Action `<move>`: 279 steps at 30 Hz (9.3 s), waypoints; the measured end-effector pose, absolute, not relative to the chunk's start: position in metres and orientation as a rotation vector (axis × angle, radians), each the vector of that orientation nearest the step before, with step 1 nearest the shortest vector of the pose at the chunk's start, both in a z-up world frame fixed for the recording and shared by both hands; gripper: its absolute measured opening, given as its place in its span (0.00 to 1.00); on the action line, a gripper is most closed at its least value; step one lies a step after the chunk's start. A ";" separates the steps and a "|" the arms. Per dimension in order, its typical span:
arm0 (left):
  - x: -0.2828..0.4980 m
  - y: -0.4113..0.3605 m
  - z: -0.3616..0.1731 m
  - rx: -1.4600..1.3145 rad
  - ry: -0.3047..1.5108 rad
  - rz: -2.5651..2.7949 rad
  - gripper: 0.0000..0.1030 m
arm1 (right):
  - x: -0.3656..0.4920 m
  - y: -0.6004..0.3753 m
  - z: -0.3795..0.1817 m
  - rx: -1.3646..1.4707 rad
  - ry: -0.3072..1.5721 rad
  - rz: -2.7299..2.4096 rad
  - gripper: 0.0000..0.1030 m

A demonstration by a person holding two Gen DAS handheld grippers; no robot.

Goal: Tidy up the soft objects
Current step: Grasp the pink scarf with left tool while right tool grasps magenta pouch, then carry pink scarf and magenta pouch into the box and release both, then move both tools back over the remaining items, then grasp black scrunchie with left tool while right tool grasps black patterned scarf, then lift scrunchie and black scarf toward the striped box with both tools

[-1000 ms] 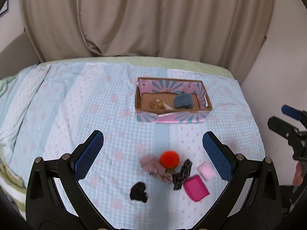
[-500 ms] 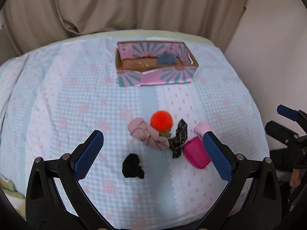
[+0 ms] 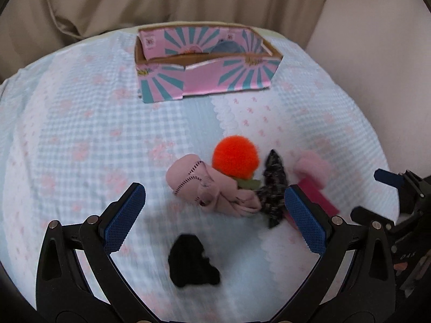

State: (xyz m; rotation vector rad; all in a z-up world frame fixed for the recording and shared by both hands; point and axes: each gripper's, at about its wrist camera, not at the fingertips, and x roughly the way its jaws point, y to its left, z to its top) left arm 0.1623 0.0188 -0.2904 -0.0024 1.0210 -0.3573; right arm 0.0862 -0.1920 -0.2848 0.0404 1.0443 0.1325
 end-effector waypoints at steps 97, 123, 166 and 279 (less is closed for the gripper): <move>0.293 -0.027 -0.108 -0.094 0.929 -0.171 0.34 | 0.282 -0.221 -0.093 0.132 0.875 0.244 0.47; 0.517 -0.022 -0.333 -0.022 1.277 -0.190 0.34 | 0.524 -0.158 -0.287 0.289 1.315 0.325 0.47; 0.373 0.006 -0.134 -0.082 1.031 -0.036 1.00 | 0.394 -0.203 -0.115 0.145 1.114 0.347 0.96; 0.117 0.005 -0.216 -0.074 0.919 0.096 0.26 | 0.114 -0.199 -0.201 0.079 0.828 0.163 0.38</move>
